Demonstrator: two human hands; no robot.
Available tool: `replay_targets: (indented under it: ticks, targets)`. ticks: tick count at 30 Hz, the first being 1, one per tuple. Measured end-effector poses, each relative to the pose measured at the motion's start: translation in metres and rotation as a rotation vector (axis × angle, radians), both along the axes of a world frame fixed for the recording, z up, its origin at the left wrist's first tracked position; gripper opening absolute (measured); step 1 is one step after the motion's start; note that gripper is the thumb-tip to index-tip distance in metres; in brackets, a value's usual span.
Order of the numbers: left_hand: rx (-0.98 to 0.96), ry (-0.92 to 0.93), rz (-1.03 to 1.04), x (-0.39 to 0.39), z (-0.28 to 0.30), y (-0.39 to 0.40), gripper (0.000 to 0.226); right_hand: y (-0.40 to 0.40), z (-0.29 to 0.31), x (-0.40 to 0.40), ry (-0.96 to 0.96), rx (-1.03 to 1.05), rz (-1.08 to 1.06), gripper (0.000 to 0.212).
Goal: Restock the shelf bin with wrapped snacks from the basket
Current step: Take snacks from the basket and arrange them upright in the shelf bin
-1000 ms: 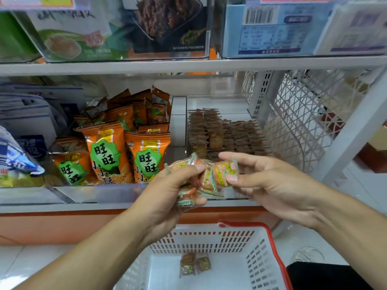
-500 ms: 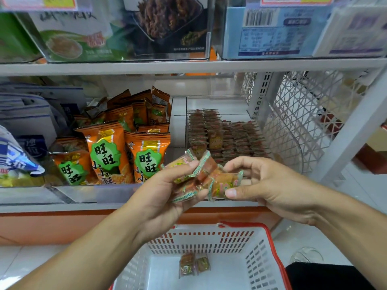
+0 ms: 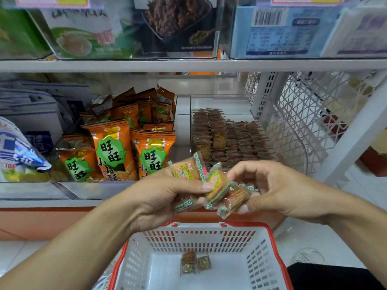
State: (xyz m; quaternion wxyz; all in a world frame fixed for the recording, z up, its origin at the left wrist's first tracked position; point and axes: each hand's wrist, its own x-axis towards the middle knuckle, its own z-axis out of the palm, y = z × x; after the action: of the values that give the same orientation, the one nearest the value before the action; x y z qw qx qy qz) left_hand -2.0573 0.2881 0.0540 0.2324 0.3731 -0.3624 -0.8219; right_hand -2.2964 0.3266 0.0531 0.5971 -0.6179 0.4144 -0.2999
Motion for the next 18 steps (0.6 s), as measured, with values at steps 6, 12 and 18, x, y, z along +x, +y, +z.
replay_targets:
  ticks: [6, 12, 18]
  targets:
    - [-0.033, 0.028, 0.346, -0.009, -0.007, -0.002, 0.031, 0.001, 0.004, -0.005, -0.032, 0.063, -0.029, 0.046]
    - [-0.351, -0.128, 0.547, -0.006, -0.023, -0.005, 0.032, 0.008, 0.003, 0.012, -0.397, 0.29, -0.174, 0.05]
    - [-0.455, -0.071, 0.581, -0.012, -0.025, 0.001, 0.011, 0.01, -0.012, 0.047, -0.656, 0.424, -0.424, 0.056]
